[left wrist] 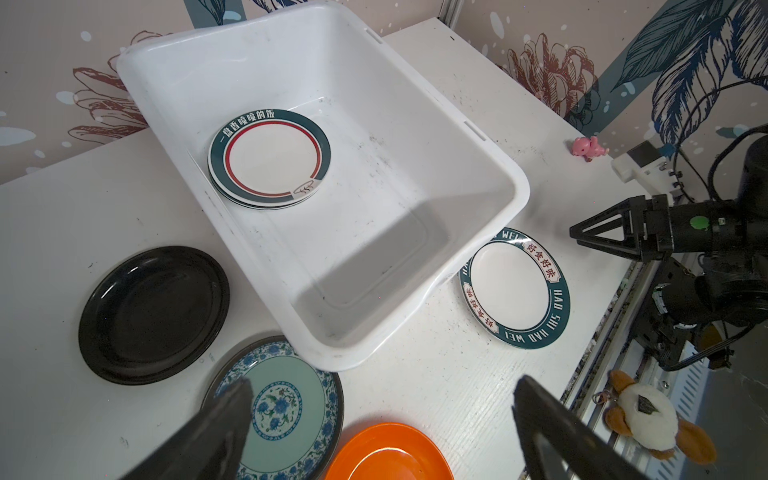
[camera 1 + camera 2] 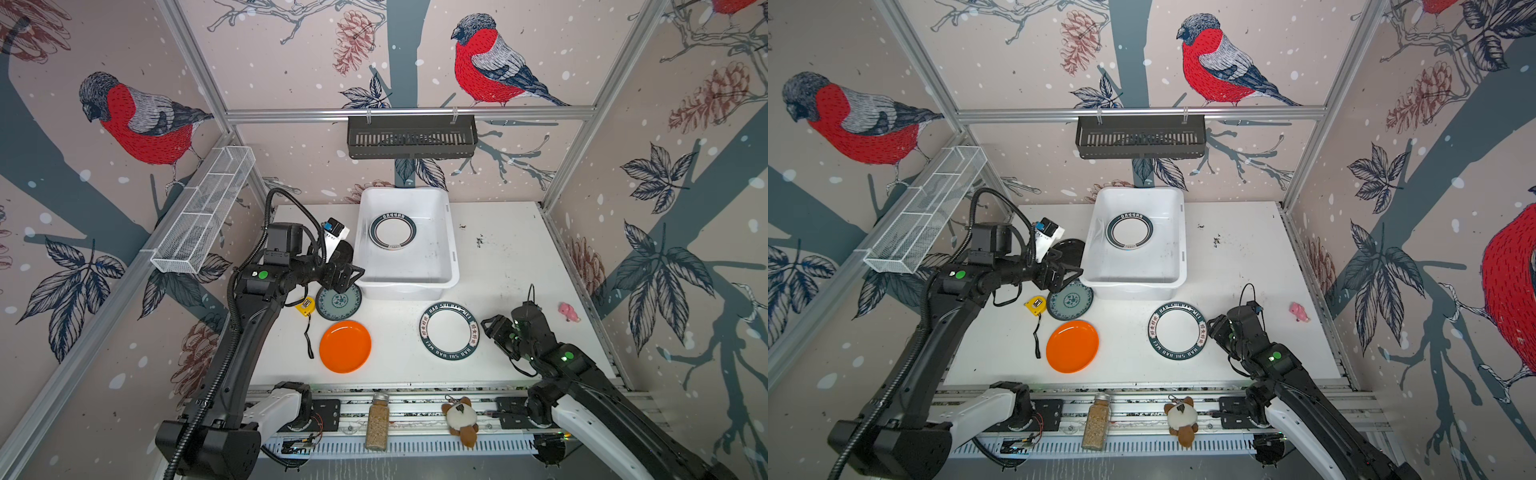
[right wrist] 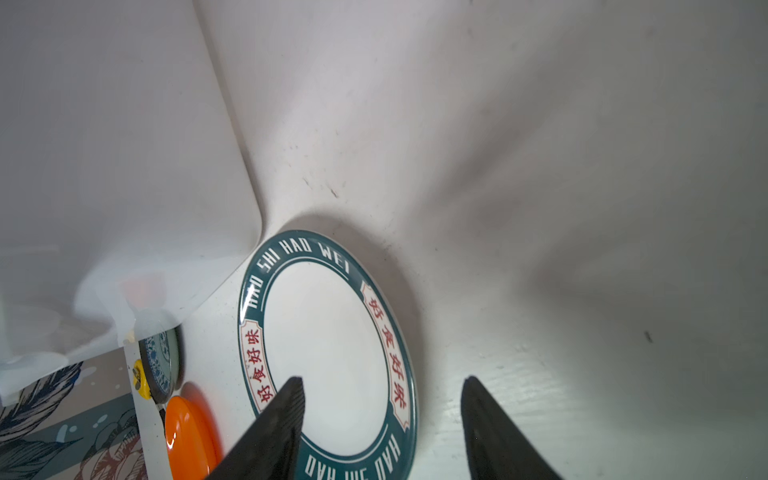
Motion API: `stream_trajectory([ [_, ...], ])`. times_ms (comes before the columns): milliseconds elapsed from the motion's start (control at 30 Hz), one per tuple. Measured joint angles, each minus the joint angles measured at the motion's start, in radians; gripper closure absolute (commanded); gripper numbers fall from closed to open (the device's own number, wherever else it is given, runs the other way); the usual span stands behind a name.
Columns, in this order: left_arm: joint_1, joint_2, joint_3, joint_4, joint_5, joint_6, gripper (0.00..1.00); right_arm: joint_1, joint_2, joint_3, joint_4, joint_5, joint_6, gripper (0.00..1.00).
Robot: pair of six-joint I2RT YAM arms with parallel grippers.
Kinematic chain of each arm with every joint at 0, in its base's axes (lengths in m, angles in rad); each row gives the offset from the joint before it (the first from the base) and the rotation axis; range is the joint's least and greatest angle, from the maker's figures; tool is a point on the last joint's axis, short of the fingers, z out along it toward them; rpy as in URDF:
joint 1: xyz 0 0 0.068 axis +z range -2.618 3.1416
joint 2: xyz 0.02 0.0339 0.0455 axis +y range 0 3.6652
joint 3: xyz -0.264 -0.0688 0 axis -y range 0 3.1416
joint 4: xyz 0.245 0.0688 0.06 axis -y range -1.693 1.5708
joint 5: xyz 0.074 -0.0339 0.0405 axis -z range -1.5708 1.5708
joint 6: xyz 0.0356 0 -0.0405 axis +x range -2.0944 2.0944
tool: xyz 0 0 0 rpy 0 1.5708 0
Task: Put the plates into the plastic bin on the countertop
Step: 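Grip the rim of the green-rimmed plate with the right gripper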
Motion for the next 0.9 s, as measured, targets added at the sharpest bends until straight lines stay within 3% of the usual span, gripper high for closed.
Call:
stream_trajectory([
  [367,-0.002,-0.017,-0.032,0.004,0.002,-0.001,0.03,-0.023,0.129,-0.054,0.151,-0.119,-0.026,0.41],
  [900,-0.002,-0.018,-0.056,0.013,0.001,0.001,0.03,-0.086,0.188,-0.103,0.261,-0.173,-0.074,0.51],
])
